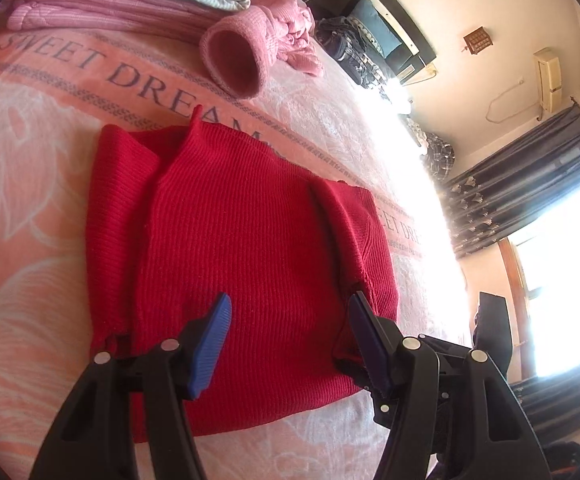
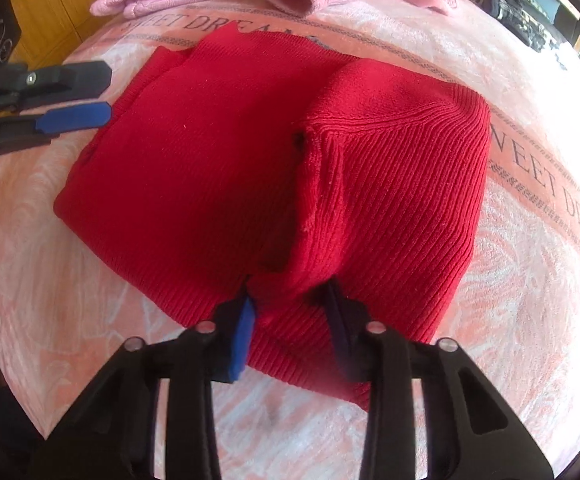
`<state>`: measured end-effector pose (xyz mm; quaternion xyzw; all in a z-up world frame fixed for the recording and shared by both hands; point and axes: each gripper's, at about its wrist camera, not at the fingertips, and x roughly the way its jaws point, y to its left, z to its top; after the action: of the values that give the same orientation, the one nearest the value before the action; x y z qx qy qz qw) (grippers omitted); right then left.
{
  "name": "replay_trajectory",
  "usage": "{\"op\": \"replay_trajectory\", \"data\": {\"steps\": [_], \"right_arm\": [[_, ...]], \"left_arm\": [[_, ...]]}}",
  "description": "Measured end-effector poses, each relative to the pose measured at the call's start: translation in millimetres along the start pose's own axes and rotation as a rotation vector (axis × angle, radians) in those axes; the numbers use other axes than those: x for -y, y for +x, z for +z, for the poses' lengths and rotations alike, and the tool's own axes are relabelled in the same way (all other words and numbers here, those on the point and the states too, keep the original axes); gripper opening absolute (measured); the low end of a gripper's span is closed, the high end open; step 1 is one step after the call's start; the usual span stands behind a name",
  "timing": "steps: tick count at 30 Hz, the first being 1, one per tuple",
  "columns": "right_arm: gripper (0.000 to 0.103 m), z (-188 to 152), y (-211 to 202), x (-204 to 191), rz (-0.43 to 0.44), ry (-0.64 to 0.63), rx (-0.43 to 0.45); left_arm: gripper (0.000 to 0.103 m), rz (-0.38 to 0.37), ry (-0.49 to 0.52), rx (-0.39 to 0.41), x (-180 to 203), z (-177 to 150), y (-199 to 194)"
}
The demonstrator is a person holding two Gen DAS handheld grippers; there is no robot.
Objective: Fold small clothes
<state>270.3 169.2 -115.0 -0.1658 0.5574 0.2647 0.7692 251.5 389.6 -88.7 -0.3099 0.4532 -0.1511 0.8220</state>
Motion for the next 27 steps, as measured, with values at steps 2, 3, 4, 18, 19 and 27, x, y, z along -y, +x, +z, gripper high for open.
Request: {"op": "replay_trajectory", "data": {"steps": [2, 3, 4, 18, 19, 27], "right_arm": [[0.010, -1.3, -9.3, 12.7, 0.058, 0.044, 0.019], [0.009, -1.8, -14.5, 19.7, 0.093, 0.070, 0.030], [0.009, -2.4, -19.4, 27.0, 0.133, 0.097, 0.041], [0.008, -23.9, -69.9, 85.2, 0.421, 0.257, 0.160], [0.008, -25.0, -71.3, 87.4, 0.428, 0.256, 0.164], [0.008, -37.4, -77.5, 101.9, 0.474, 0.265, 0.194]], "left_arm": [[0.061, -0.012, 0.004, -0.014, 5.2, -0.9, 7.5], [0.061, -0.020, 0.003, -0.023, 7.9, -1.3, 11.9], [0.061, -0.035, -0.005, -0.031, 10.0, -1.8, 16.6], [0.061, -0.322, -0.260, -0.099, 36.8, 7.8, 118.0], [0.061, -0.318, -0.257, -0.102, 40.5, 10.8, 123.6], [0.062, -0.300, -0.276, -0.150, 53.5, 16.8, 170.0]]}}
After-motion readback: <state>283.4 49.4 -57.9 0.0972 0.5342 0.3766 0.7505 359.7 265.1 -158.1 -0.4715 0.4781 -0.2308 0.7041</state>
